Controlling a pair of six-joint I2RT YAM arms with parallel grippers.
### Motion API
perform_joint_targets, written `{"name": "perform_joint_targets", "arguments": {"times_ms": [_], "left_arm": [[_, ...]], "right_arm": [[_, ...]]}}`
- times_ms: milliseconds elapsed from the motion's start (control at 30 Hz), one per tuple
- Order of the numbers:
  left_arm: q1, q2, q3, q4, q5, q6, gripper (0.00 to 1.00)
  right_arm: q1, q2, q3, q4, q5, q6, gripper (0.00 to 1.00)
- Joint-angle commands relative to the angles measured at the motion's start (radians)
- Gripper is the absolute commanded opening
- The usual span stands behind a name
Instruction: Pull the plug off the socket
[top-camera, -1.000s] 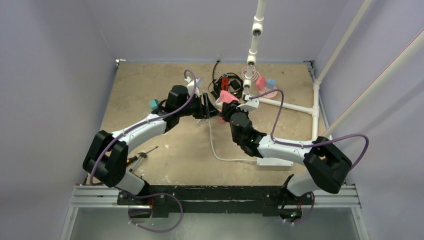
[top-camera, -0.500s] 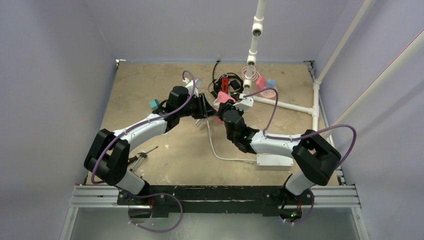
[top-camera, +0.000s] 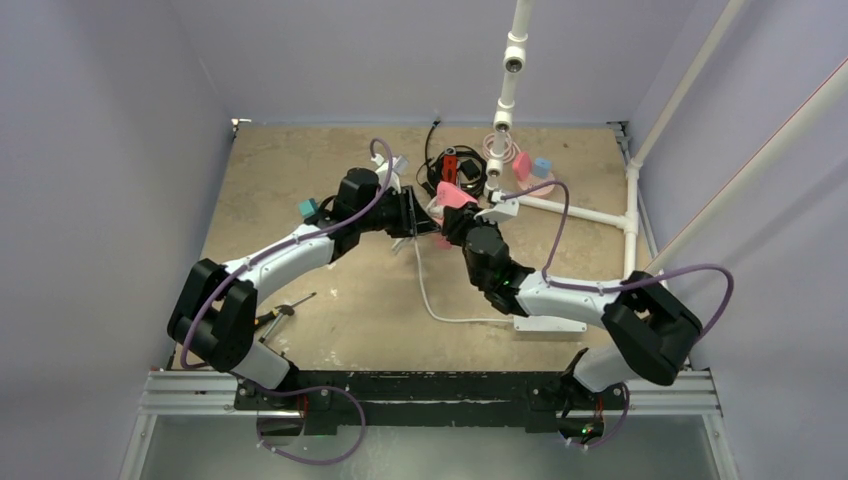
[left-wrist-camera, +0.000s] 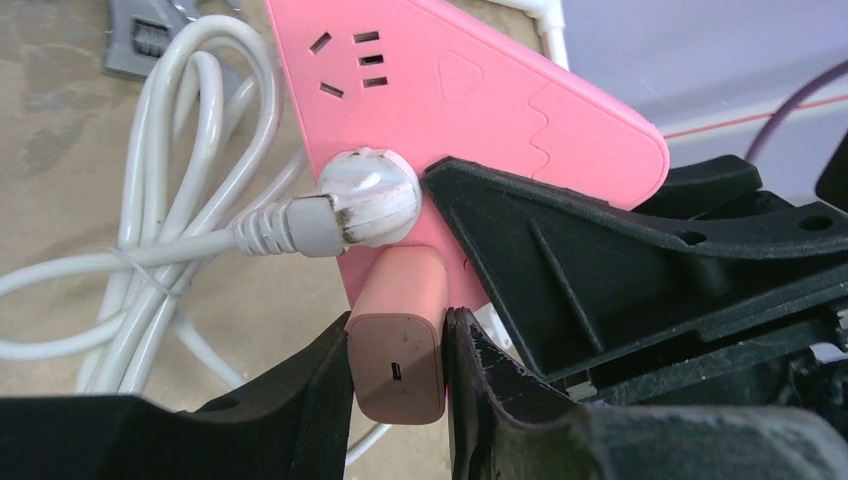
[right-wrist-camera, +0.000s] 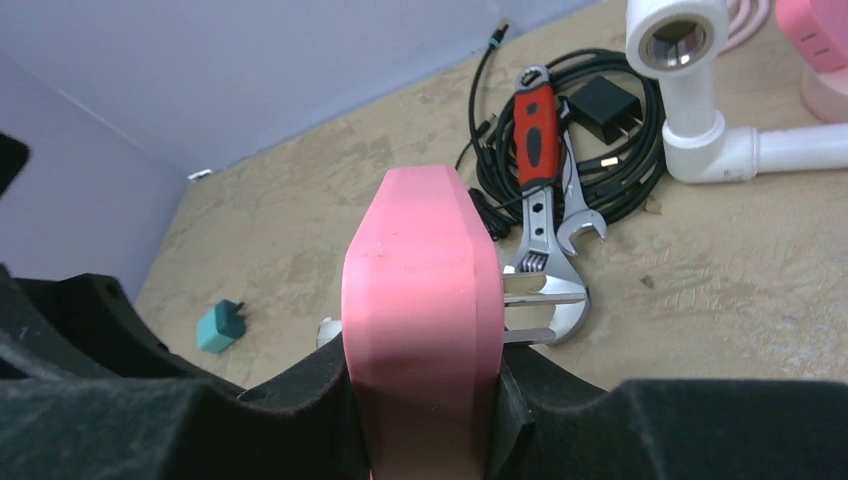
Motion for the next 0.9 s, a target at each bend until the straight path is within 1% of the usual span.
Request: {"name": "perform_joint_targets", "arguments": {"times_ms": [0,200,300,467,633,733,767,867], "left_arm": [[0.061,0.005,0.015,-0.023,-0.01,0.056,0.0],[0.062,0.011,0.012,-0.015,0.002,0.054,0.0],[0.042,-0.019,0.012,-0.013,-0.025,0.078,0.0],[0.026,-0.082,-0.027,0.063,-0.017,0.074,0.0],[0.013,-0.102,-0.037,0.095,0.006,0.081,0.0],[0.007,-0.092,-0.038,0.102,0.018,0.08,0.0],[0.002,-0.087,-0.037,0.1,0.017,0.081,0.0],[0.0,-0.078,-0.022,0.075,0.002,0.088,0.0]], "right_arm": [[-0.006,-0.129,-0.033,0.251,-0.067,-0.079,0.0],[-0.006,-0.117,-0.027,0.243,-0.06,-0.079,0.0],[-0.011,-0.09,-0.008,0.217,-0.055,-0.064,0.0],[-0.09,-0.054,0.009,0.184,-0.16,-0.009,0.0],[-0.149,0.003,0.052,0.104,-0.183,0.025,0.0],[-0.15,0.03,0.071,0.085,-0.173,0.025,0.0],[-0.15,0.037,0.089,0.048,-0.14,0.031,0.0],[-0.15,0.024,0.091,0.036,-0.106,0.028,0.0]]}}
